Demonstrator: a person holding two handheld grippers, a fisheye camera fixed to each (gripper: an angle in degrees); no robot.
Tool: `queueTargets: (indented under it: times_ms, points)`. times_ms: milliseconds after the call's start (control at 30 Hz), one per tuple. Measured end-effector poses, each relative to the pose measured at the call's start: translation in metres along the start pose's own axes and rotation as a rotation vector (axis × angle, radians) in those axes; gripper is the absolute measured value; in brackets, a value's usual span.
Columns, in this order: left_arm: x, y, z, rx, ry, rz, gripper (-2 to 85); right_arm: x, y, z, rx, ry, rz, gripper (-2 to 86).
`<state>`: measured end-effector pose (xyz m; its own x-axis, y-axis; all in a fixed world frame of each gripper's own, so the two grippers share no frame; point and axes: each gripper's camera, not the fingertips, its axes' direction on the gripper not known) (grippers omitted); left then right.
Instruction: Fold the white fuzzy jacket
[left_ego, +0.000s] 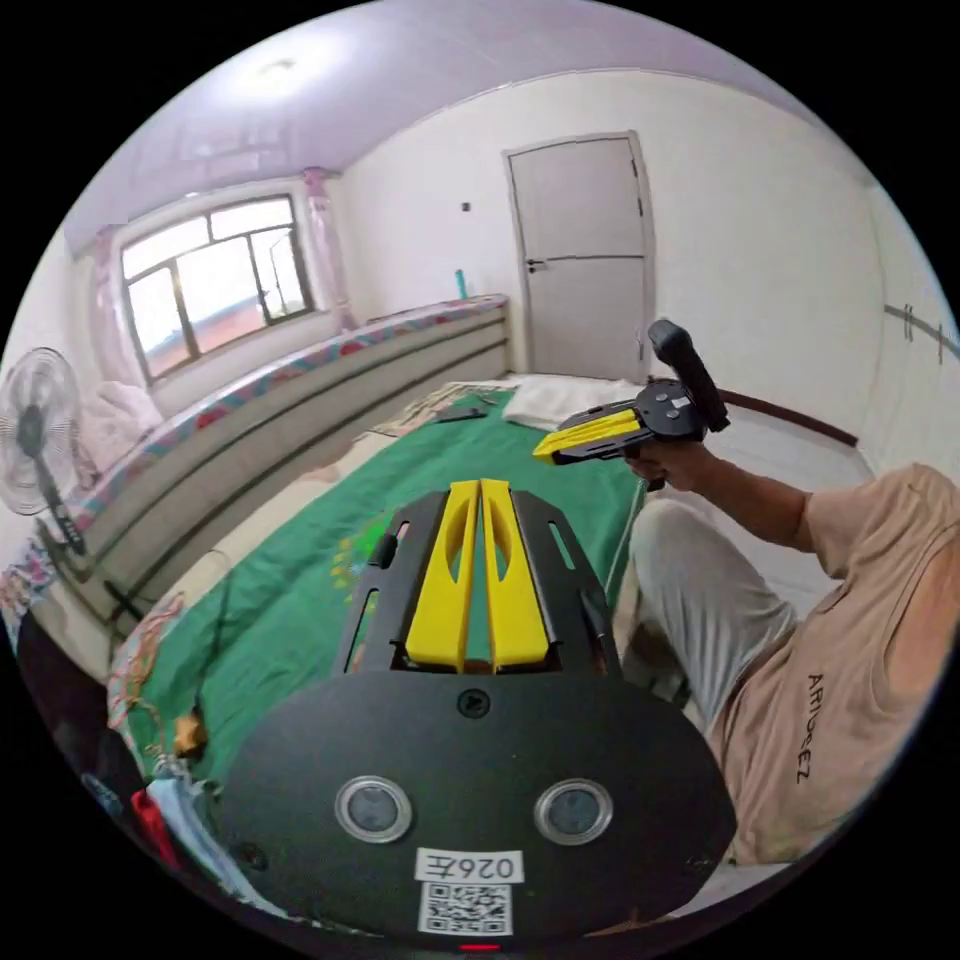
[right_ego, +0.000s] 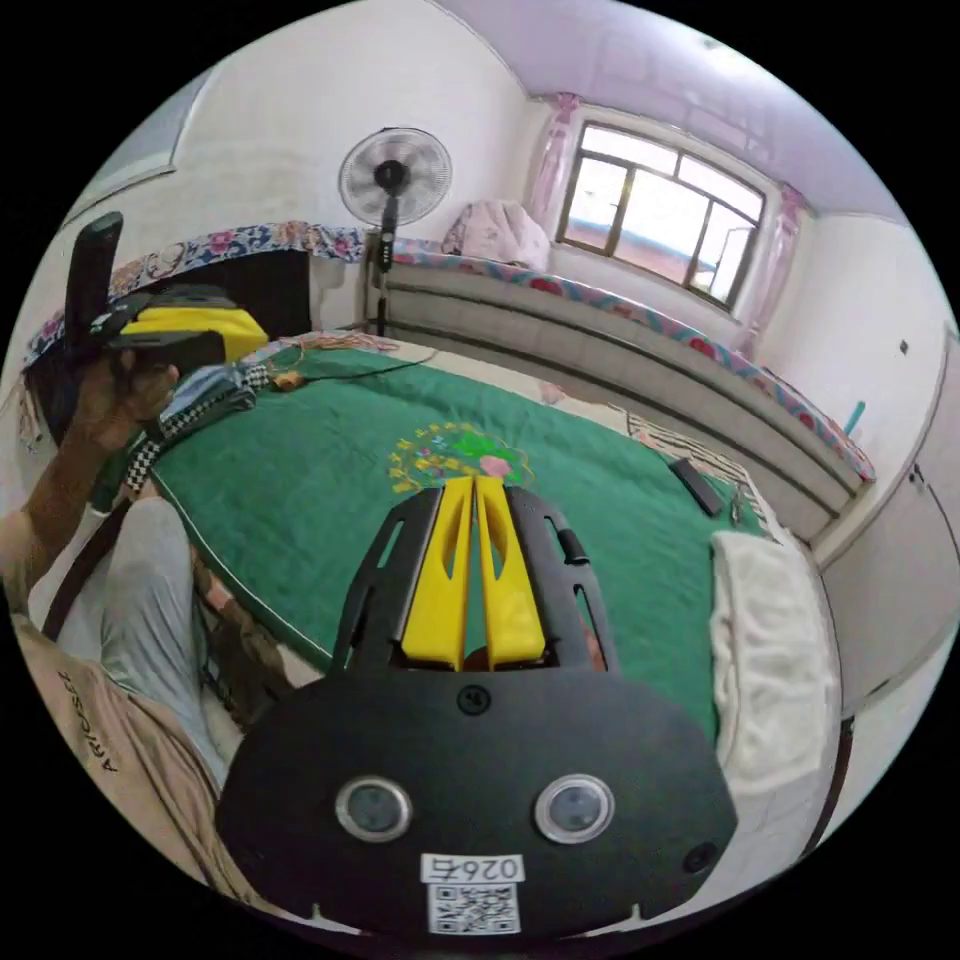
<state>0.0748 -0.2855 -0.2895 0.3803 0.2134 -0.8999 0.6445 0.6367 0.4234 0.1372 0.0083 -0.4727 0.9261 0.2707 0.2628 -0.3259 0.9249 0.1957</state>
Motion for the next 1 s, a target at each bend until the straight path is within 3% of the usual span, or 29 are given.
queueTargets:
  times_ms: [133, 267, 467, 833, 933, 1000]
  points:
    - [-0.011, -0.032, 0.159, -0.071, 0.278, -0.038, 1.5, 0.159, 0.059, -0.026, -0.031, 0.139, 0.240, -1.2]
    - [-0.022, -0.055, 0.282, -0.162, 0.378, -0.052, 8.2, 0.305, 0.122, -0.050, -0.063, 0.311, 0.474, 0.6]
    - [-0.059, -0.080, 0.461, -0.283, 0.532, -0.185, 12.3, 0.483, 0.167, -0.069, -0.113, 0.419, 0.587, 2.8]
    - [-0.112, -0.110, 0.680, -0.377, 0.583, -0.302, 22.0, 0.751, 0.143, -0.039, -0.210, 0.219, 0.585, 14.2]
    - [-0.131, -0.113, 0.692, -0.336, 0.580, -0.341, 22.7, 0.799, 0.140, -0.012, -0.299, 0.128, 0.621, 17.4]
    - [-0.144, -0.112, 0.693, -0.313, 0.584, -0.342, 21.6, 0.817, 0.141, 0.011, -0.407, -0.041, 0.627, 15.4]
